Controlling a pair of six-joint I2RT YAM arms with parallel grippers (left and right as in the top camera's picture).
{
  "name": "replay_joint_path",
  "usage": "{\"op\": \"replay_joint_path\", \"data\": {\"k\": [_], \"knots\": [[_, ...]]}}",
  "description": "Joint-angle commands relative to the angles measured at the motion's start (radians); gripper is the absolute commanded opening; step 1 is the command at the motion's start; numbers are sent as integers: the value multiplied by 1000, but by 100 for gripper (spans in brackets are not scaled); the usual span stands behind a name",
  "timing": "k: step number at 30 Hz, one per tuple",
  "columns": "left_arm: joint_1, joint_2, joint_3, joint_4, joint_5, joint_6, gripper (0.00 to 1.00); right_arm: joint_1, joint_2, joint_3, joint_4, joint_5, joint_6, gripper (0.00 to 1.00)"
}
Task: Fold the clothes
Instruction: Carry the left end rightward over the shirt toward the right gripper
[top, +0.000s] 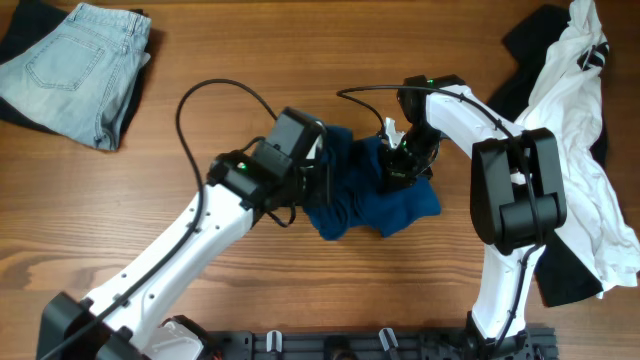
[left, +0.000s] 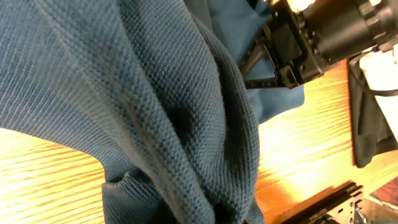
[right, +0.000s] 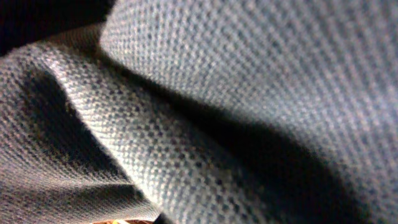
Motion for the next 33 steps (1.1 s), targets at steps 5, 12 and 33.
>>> {"op": "replay_joint_path", "data": {"k": [5, 12, 33], "knots": [[-103, 94, 48, 69, 24, -19, 4, 2, 42, -3, 5, 10, -9, 4], [-139, 182, 52, 137, 24, -50, 4, 2, 42, -3, 1, 10, -9, 4], [-135, 228, 52, 232, -18, -63, 19, 2, -2, 46, -21, 124, 42, 68]]}}
